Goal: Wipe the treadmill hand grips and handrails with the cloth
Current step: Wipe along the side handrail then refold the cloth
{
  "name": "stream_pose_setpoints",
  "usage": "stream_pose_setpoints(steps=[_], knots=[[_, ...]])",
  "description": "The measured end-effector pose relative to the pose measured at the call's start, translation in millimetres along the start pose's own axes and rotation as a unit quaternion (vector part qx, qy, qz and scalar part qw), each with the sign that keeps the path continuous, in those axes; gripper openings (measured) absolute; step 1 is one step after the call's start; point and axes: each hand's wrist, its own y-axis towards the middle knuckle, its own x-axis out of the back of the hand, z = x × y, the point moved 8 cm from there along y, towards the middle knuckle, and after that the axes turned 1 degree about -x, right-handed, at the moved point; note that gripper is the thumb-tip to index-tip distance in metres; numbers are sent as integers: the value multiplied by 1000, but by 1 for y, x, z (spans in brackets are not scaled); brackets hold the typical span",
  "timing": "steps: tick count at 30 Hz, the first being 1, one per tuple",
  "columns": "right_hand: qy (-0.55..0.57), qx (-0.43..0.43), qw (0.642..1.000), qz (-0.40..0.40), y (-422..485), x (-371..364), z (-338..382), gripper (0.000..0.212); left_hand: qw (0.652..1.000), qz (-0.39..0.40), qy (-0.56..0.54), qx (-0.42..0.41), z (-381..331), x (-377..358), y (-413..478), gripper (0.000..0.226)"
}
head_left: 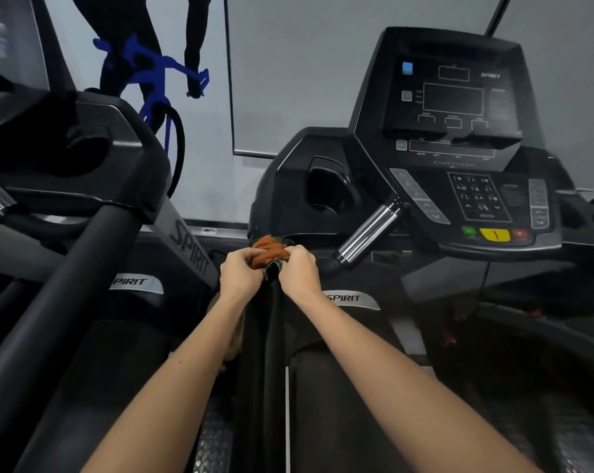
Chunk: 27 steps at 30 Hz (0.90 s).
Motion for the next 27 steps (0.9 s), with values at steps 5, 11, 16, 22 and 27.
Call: stream_pose_setpoints(steps=[5, 11, 16, 22, 27], knots=[[-11, 12, 1000, 10, 0, 3, 5, 27, 999, -28, 31, -3, -1, -2, -2, 37], [-12, 43, 998, 40, -13, 10, -4, 21, 996, -54, 61, -30, -2, 1, -31, 39], [5, 94, 995, 41, -33, 35, -9, 24, 997, -44, 22, -64, -11, -1, -52, 36], [11, 177, 983, -34, -32, 109, 19, 23, 976, -101, -93, -168, -76, 4, -59, 30], [-44, 210, 975, -61, -5, 151, 34, 24, 969, -96, -110, -200, -113, -4, -29, 30]])
